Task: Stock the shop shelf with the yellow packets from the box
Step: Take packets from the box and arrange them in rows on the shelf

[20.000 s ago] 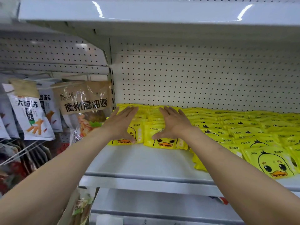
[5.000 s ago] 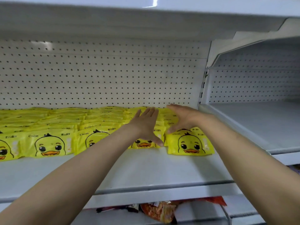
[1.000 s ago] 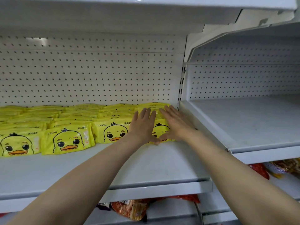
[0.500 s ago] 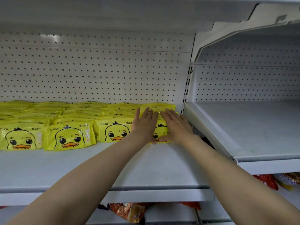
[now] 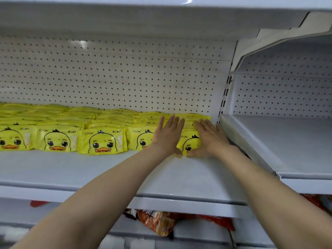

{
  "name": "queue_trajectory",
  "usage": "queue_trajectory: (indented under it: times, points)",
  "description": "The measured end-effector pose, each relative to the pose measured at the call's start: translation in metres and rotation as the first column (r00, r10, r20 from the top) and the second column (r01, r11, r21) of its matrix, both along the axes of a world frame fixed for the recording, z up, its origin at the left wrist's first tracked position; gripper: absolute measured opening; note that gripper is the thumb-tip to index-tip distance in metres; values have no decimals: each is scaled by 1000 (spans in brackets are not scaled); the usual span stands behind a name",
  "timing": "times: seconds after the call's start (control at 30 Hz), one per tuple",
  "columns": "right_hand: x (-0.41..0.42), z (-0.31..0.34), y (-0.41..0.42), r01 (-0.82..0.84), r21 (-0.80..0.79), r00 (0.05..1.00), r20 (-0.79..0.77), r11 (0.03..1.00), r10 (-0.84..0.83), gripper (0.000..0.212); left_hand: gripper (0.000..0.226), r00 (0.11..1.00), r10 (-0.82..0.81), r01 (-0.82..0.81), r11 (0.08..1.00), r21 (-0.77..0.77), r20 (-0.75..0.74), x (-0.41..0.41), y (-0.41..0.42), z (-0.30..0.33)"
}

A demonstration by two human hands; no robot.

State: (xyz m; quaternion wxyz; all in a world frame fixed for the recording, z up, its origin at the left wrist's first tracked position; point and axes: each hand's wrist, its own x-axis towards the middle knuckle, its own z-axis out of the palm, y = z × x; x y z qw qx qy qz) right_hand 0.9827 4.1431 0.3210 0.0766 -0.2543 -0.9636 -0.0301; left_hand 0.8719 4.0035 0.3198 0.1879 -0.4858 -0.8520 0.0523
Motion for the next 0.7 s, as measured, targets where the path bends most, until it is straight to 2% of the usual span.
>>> queue_trajectory:
  times: [0.17,0.33,0.5,0.7]
  points:
    - [-33,25,-52,-22,-2,994,-111,1000,22,118,128,998,59,-59,998,-2,-29,-57,-81,22]
    - [-99,26,-138,-171,36,972,-156,985,175,111,130,989,145,-144,987,-76,-3,-119,-169,17]
    - [-154,10,-195,-238,55,966,-91,970,242,118,140,988,149,-144,982,-119,36,-166,-220,3]
    - [-177,-14,-220,-188,93,981,-32,978,191,127,136,998,57,-53,992,-117,33,-187,-223,-4]
